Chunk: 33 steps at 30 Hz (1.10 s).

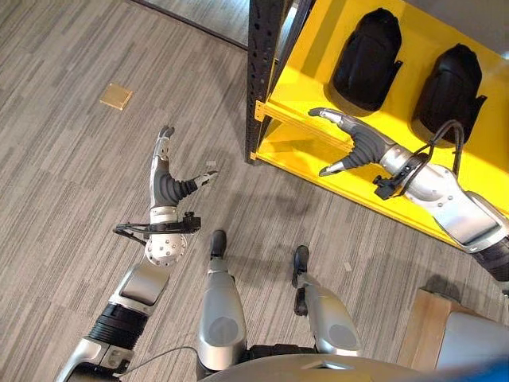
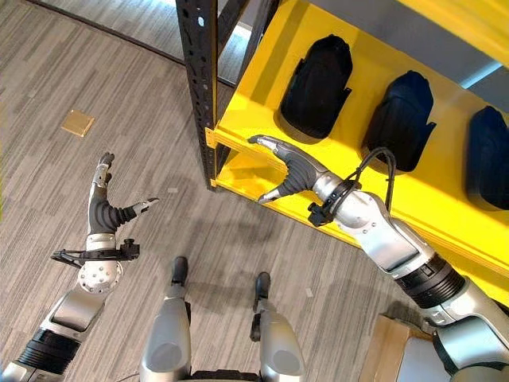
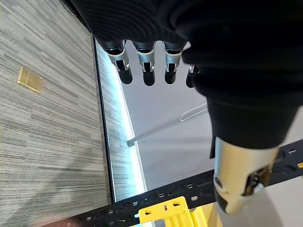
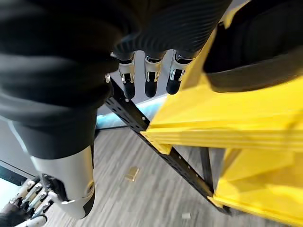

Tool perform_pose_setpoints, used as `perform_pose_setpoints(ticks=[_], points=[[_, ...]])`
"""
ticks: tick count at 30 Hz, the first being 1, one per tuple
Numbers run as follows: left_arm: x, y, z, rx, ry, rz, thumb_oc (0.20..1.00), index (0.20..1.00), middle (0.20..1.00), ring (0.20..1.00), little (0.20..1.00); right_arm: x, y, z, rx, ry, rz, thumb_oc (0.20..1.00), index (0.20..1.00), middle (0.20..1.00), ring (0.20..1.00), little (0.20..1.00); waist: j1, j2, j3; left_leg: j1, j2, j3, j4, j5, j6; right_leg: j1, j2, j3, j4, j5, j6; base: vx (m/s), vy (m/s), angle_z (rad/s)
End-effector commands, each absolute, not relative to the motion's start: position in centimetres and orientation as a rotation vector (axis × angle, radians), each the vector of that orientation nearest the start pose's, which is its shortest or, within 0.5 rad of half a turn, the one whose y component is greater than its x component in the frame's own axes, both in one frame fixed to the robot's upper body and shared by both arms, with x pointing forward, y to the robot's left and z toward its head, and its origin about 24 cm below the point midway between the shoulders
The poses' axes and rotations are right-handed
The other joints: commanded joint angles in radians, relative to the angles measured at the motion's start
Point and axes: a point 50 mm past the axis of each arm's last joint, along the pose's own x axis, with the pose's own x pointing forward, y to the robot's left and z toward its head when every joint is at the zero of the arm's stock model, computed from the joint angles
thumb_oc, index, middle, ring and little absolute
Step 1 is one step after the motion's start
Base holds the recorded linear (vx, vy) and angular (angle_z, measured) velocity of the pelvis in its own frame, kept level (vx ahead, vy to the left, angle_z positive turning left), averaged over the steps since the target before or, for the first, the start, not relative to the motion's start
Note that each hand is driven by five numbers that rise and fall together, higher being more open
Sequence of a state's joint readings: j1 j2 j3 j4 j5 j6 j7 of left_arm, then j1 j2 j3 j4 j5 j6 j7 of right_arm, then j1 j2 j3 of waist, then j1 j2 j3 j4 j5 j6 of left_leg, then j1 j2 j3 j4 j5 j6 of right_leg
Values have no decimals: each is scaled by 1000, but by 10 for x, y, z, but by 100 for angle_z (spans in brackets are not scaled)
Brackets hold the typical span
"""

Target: Move parts from the plastic box to the shelf.

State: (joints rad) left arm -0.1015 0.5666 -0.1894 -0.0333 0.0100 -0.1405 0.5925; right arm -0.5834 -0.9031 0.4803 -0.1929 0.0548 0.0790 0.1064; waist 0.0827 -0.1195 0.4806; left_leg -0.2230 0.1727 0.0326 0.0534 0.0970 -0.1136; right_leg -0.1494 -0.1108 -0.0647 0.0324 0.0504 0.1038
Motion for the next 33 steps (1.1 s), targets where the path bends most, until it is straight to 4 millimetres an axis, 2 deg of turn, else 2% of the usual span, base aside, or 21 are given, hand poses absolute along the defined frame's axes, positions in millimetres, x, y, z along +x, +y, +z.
perform_pose_setpoints(ticks=[1,9,22,33], points=[[255,224,120,465,-445,363,1000,1000,1000,1000,1000,291,-154,215,-1015,-475,472,1000,1000,1000,1000,1000,-20,-4,-49,-24,-28,28,47,-76,47,43,0,-13,70,-96,13,-3,4,-6],[258,225,119,481,-431,382,1000,1000,1000,1000,1000,293,-165,216,-1087,-448,429,1000,1000,1000,1000,1000,-36,3,-47,-33,-30,36,54,-80,50,29,6,0,81,-102,12,8,-8,-5],[266,220,121,485,-444,371,1000,1000,1000,1000,1000,308,-169,245,-1247,-490,296,1000,1000,1000,1000,1000,-43,52,-19,-68,-54,32,66,-80,56,-33,10,11,123,-120,-1,-2,1,-1],[267,219,122,475,-440,357,1000,1000,1000,1000,1000,311,-167,262,-1268,-522,251,1000,1000,1000,1000,1000,-47,83,-2,-88,-64,27,75,-80,59,-81,10,13,165,-134,-10,-1,0,0]])
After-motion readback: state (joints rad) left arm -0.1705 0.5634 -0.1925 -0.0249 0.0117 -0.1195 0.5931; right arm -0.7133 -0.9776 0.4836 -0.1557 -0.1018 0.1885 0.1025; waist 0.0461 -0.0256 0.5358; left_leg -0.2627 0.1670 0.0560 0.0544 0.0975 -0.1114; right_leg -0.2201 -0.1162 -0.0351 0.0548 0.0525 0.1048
